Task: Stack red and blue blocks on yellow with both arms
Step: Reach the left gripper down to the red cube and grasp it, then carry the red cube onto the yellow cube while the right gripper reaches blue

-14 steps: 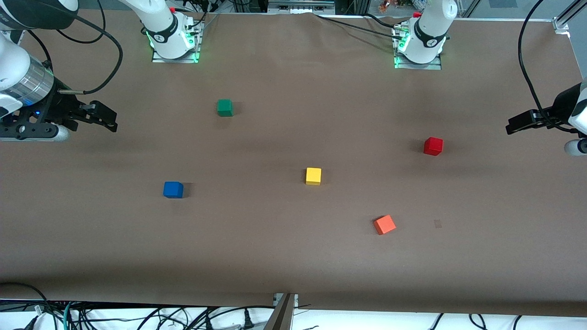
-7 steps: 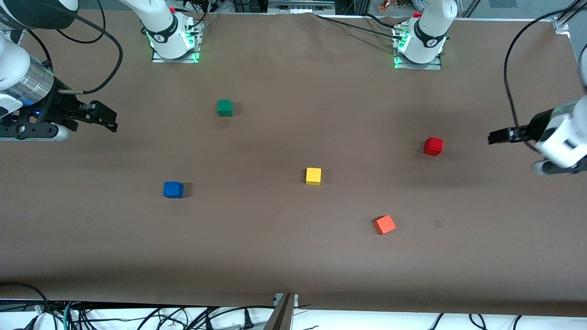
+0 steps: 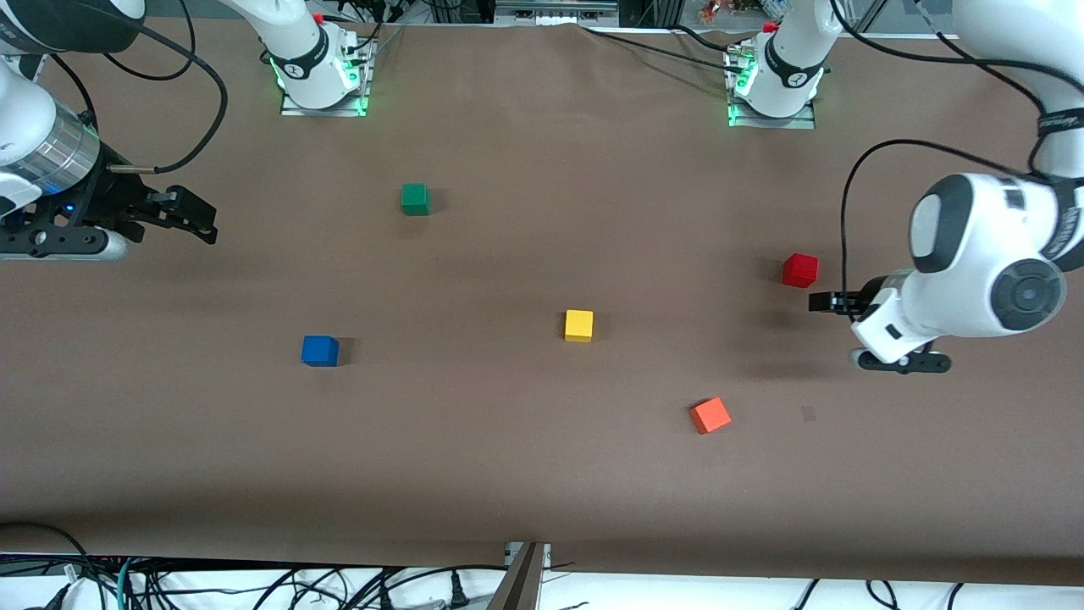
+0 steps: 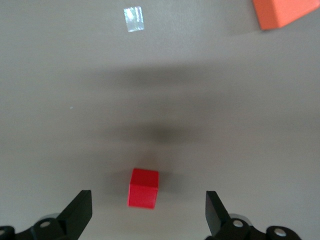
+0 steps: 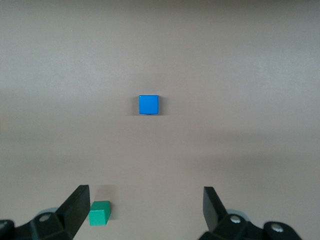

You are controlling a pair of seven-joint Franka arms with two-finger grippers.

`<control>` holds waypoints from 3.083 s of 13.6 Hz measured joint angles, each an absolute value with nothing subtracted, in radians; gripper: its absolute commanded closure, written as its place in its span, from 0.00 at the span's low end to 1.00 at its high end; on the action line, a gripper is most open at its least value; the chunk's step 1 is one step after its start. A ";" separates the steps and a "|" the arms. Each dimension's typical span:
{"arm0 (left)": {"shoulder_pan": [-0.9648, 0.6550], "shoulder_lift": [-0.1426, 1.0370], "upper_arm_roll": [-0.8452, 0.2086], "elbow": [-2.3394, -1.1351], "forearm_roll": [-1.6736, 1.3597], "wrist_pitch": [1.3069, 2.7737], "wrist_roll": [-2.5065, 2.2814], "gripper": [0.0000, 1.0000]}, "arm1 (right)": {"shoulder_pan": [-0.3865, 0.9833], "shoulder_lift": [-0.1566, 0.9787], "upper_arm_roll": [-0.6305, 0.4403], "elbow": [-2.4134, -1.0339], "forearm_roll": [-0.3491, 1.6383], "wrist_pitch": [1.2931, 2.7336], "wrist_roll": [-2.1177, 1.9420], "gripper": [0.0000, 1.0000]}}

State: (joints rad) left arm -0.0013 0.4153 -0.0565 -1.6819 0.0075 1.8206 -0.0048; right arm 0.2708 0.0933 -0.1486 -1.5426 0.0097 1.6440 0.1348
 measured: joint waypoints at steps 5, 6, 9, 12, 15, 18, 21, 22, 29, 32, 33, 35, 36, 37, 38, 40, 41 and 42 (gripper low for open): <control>0.018 0.396 -0.049 -1.943 0.008 2.115 0.102 0.00 | 0.271 0.093 -0.149 -1.542 0.010 1.647 0.135 0.00; 0.023 0.381 -0.049 -2.014 0.008 2.191 0.112 0.00 | 0.272 0.093 -0.149 -1.542 0.010 1.652 0.135 0.00; 0.031 0.343 -0.048 -2.178 0.008 2.348 0.154 0.00 | 0.273 0.095 -0.149 -1.542 0.010 1.665 0.135 0.00; 0.045 0.298 -0.048 -2.262 0.008 2.378 0.172 0.00 | 0.273 0.107 -0.149 -1.542 0.011 1.671 0.135 0.00; 0.046 0.253 -0.055 -2.324 0.008 2.380 0.179 0.00 | 0.272 0.138 -0.149 -1.543 0.011 1.672 0.135 0.00; 0.045 0.244 -0.065 -2.379 0.008 2.425 0.180 0.00 | 0.272 0.146 -0.149 -1.542 0.011 1.674 0.135 0.00; 0.045 0.245 -0.066 -2.427 0.008 2.505 0.181 0.13 | 0.272 0.149 -0.150 -1.542 0.011 1.674 0.135 0.00; 0.045 0.245 -0.066 -2.437 0.008 2.521 0.181 0.47 | 0.272 0.151 -0.150 -1.542 0.011 1.674 0.135 0.00; 0.045 0.242 -0.077 -2.414 0.008 2.541 0.237 1.00 | 0.272 0.171 -0.151 -1.542 0.011 1.675 0.135 0.00; 0.042 0.237 -0.152 -2.254 0.007 2.452 0.133 1.00 | 0.271 0.196 -0.152 -1.543 0.011 1.673 0.135 0.00; 0.039 0.241 -0.193 -2.175 0.007 2.379 0.061 1.00 | 0.271 0.212 -0.152 -1.543 0.011 1.674 0.135 0.00; 0.011 0.277 -0.266 -1.993 0.007 2.232 -0.122 1.00 | 0.271 0.251 -0.152 -1.544 0.011 1.674 0.135 0.00; -0.027 0.311 -0.279 -1.907 0.007 2.183 -0.212 1.00 | 0.270 0.277 -0.152 -1.545 0.011 1.679 0.135 0.00; -0.078 0.357 -0.282 -1.821 0.007 2.146 -0.312 1.00 | 0.267 0.314 -0.153 -1.546 0.013 1.705 0.135 0.00; -0.131 0.411 -0.282 -1.746 0.007 2.126 -0.405 1.00 | 0.265 0.357 -0.154 -1.547 0.021 1.756 0.135 0.00; -0.229 0.528 -0.281 -1.624 0.007 2.119 -0.548 1.00 | 0.264 0.450 -0.153 -1.548 0.049 1.869 0.134 0.00; -0.266 0.581 -0.279 -1.578 0.007 2.119 -0.592 1.00 | 0.266 0.496 -0.151 -1.548 0.055 1.922 0.129 0.00; -0.296 0.627 -0.277 -1.538 0.007 2.119 -0.631 1.00 | 0.269 0.542 -0.148 -1.548 0.057 1.977 0.122 0.00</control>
